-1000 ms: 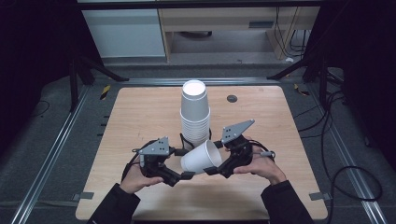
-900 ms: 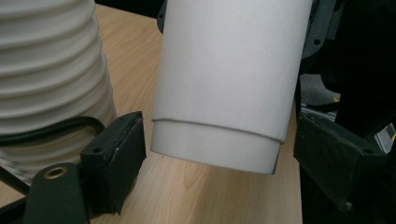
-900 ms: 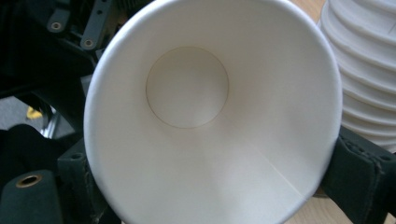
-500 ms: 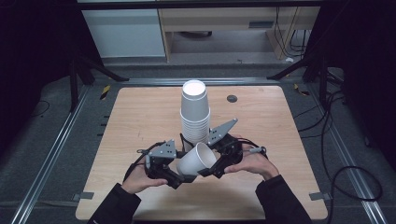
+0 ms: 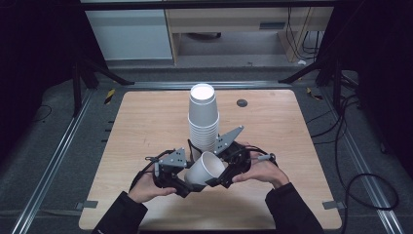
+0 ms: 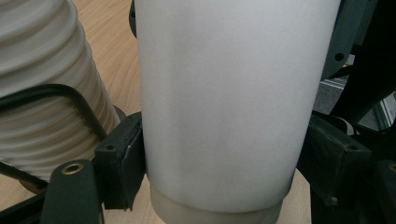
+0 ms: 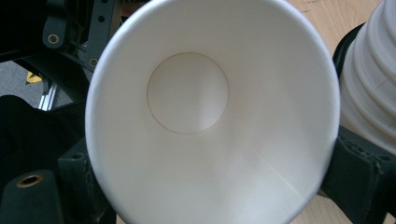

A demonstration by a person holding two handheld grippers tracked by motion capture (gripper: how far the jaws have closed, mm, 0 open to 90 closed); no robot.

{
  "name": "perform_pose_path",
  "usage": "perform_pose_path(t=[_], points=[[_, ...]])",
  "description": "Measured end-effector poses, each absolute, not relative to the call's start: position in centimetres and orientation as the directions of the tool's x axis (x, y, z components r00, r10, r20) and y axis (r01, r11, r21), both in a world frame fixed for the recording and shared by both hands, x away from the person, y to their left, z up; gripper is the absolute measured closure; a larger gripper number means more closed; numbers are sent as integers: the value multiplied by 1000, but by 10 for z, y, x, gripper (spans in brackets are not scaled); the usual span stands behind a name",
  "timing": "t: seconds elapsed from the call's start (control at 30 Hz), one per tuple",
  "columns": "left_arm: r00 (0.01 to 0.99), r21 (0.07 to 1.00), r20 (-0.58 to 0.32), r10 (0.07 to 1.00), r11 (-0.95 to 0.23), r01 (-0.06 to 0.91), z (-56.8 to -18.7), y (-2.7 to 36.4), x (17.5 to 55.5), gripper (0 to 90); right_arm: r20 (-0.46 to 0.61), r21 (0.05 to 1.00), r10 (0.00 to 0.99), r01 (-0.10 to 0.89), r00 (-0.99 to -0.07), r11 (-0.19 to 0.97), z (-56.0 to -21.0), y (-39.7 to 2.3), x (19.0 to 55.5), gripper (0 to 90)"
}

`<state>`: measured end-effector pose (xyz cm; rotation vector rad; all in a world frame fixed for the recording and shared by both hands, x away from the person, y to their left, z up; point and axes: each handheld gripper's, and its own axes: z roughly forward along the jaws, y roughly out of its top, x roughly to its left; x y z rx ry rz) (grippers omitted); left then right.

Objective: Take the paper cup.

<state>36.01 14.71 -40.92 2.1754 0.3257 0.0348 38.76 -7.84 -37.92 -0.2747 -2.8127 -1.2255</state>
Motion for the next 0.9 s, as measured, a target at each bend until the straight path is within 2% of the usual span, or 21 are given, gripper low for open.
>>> perform_pose_path(t=[0.2, 0.4, 0.57, 0.9], points=[[965, 801, -68, 252, -563, 204, -409, 146, 358, 210, 115, 726, 139, 179, -984, 664, -378, -79, 386, 110], [963, 795, -89, 254, -565, 223, -411, 145, 360, 175, 111, 740, 142, 177, -984, 648, -377, -78, 387, 110], [963, 793, -107, 249, -562, 233, -411, 145, 361, 220, 116, 736, 129, 172, -985, 654, -377, -75, 386, 110], [966, 787, -98, 240, -576, 223, -411, 146, 360, 233, 139, 733, 129, 190, -982, 653, -379, -75, 386, 86]])
